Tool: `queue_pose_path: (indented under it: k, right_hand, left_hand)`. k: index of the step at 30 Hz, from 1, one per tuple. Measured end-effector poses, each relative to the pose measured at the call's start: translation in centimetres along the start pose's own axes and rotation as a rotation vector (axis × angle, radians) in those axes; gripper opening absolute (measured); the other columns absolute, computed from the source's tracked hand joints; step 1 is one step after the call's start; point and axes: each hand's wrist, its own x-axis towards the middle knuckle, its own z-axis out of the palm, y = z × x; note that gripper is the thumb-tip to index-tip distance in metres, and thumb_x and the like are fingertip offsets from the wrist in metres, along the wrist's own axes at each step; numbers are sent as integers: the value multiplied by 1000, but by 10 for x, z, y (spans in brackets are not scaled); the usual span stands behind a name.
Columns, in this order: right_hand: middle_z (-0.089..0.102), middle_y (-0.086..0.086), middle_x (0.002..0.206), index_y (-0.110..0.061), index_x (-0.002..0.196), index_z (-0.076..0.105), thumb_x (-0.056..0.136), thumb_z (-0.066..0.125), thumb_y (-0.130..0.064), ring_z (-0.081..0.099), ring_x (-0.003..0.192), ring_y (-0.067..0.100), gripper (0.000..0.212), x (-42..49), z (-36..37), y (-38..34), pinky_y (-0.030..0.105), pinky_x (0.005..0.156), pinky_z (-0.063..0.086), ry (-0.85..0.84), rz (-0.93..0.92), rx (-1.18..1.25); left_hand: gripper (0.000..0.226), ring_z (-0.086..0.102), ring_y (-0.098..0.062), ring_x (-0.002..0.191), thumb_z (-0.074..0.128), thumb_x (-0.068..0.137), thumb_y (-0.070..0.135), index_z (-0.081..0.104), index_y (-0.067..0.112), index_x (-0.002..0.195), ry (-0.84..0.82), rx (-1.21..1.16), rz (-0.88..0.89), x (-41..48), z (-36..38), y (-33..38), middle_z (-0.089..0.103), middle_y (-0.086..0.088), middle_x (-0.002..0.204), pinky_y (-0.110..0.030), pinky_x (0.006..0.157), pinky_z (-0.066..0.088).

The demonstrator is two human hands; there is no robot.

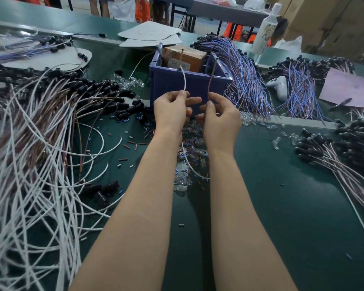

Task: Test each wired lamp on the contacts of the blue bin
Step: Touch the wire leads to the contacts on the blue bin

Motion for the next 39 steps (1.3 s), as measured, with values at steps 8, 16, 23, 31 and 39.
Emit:
queue_pose_path:
  k: [8, 16, 23, 31, 39]
  right_hand:
    - [68, -2, 76, -15, 93, 65, 93, 49, -8, 66, 74, 17, 17, 1, -10, -8, 35, 74, 56, -157, 50, -54]
    - [57, 9, 129, -27, 126, 58, 87, 40, -1, 54, 109, 30, 50, 3, -67, 20, 48, 98, 44, -240, 274, -698]
    - [55, 4, 132, -25, 127, 55, 94, 46, -14, 43, 128, 27, 35, -8, -65, 34, 42, 108, 31, -201, 163, -808]
    - [51, 7, 129, -23, 121, 58, 94, 51, -20, 46, 123, 28, 28, -7, -61, 36, 43, 108, 32, -234, 88, -826]
    - [66, 4, 77, -13, 83, 63, 87, 64, -6, 65, 69, 12, 9, -11, -58, 9, 19, 70, 55, -265, 129, 21]
  left_hand:
    - [10, 53, -2, 56, 49, 94, 11, 56, 15, 88, 177, 158, 182, -3, -11, 17, 69, 2, 78, -21, 59, 47]
    - [36, 45, -20, 122, 53, 88, 10, 49, 3, 123, 502, 632, 697, -31, -22, 44, 50, -12, 129, -29, 105, 32]
    - [21, 60, -17, 96, 50, 95, 14, 64, 12, 109, -234, 941, 494, -56, -4, -9, 66, -5, 107, -27, 89, 47]
    - [20, 59, -21, 100, 53, 92, 18, 63, 11, 108, -229, 960, 428, -49, -13, -33, 66, -5, 107, -35, 90, 47]
    - [27, 54, -28, 107, 46, 98, 24, 63, 19, 119, -282, 1060, 492, -43, -14, -30, 63, -6, 114, -43, 95, 42]
